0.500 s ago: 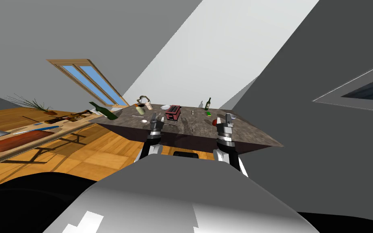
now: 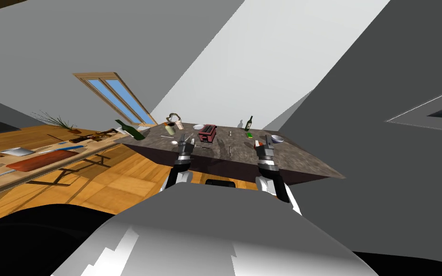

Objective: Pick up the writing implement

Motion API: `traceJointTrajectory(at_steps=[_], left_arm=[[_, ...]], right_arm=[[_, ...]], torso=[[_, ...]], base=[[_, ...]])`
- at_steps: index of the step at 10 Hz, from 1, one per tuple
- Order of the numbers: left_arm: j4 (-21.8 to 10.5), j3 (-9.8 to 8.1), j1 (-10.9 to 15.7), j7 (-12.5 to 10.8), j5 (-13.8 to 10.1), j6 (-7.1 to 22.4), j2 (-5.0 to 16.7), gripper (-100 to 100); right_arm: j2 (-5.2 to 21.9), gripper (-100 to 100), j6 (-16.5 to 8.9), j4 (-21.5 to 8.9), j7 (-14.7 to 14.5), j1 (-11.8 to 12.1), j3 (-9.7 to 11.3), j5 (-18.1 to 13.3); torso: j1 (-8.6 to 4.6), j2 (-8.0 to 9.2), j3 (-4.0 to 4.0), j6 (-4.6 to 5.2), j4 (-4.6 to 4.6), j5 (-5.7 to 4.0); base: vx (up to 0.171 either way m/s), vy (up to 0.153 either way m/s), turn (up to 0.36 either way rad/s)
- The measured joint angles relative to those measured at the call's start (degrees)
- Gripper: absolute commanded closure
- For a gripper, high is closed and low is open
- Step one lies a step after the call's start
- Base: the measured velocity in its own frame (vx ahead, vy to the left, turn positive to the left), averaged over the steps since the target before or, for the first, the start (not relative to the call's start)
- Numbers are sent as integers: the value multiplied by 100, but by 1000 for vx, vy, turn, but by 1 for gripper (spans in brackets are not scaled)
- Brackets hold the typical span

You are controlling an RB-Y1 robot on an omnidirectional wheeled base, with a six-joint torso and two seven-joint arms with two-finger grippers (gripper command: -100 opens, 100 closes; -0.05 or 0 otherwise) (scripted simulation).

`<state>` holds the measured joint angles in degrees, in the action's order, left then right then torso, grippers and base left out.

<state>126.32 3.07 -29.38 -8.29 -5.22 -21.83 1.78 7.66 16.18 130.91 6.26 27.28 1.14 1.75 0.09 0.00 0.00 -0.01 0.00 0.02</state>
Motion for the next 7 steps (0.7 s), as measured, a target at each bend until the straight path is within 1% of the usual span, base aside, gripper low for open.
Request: traceJointTrajectory(at_steps=[1,4,7], left_arm=[[0,0,0,0,0,0,0,0],[0,0,0,0,0,0,0,0],[0,0,0,0,0,0,0,0]], right_arm=[[53,-100,-174,-21,168,-6,-24,39],[119,-100,-539,-104,530,-71,-71,101],[218,-100,-984,-96,931,-150,-181,211]], torso=[[4,2,1,0,0,1],[-2,1,1,2,0,0],[-1,1,1,0,0,0]], base=[[-8,25,30],[-4,21,59],[-3,19,58]])
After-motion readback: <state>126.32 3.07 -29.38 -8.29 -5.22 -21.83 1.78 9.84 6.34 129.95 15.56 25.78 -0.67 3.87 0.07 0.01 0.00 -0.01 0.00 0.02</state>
